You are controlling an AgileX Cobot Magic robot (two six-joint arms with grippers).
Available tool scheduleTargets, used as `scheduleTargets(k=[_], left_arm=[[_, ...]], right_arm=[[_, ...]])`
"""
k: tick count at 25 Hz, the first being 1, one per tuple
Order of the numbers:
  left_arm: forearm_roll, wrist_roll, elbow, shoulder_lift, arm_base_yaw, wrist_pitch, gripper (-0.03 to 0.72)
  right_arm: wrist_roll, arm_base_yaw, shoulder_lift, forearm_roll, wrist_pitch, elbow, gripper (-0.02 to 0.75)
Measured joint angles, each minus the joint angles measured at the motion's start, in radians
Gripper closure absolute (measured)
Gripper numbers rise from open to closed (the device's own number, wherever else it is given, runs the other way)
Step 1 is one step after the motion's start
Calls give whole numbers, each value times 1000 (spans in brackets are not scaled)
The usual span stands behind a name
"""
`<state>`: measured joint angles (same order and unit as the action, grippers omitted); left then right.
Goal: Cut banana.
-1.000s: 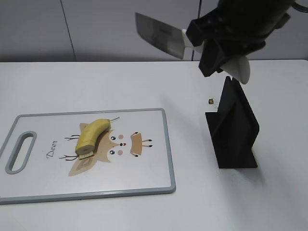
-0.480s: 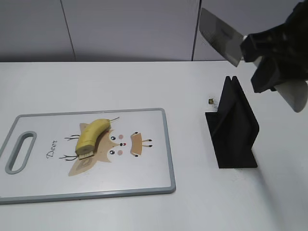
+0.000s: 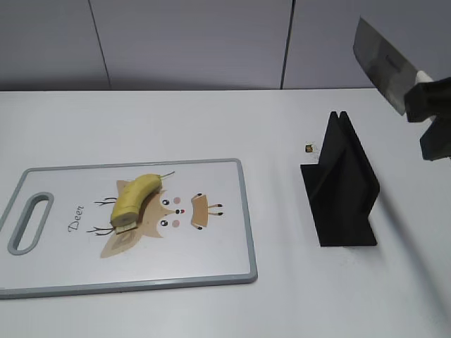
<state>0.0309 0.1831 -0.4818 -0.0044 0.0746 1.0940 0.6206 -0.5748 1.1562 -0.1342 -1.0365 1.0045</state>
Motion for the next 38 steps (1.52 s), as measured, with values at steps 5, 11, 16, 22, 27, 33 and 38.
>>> scheduleTargets(k=[5, 11, 16, 22, 27, 33, 38], left_arm=[[0, 0, 0, 0, 0, 0, 142], [0, 0, 0, 0, 0, 0, 146], [0, 0, 0, 0, 0, 0, 146], [0, 0, 0, 0, 0, 0, 146], [0, 0, 0, 0, 0, 0, 154], [0, 0, 0, 0, 0, 0, 155], [0, 0, 0, 0, 0, 0, 156]], right_arm=[[30, 0, 56, -46, 42, -14, 578], [38, 0, 134, -75, 83, -14, 578], [38, 0, 181, -78, 96, -15, 578], [38, 0, 236, -81, 103, -15, 578], [38, 0, 277, -80, 105, -15, 578], [38, 0, 310, -40, 103, -15, 578], [38, 0, 329, -36, 93, -15, 578]])
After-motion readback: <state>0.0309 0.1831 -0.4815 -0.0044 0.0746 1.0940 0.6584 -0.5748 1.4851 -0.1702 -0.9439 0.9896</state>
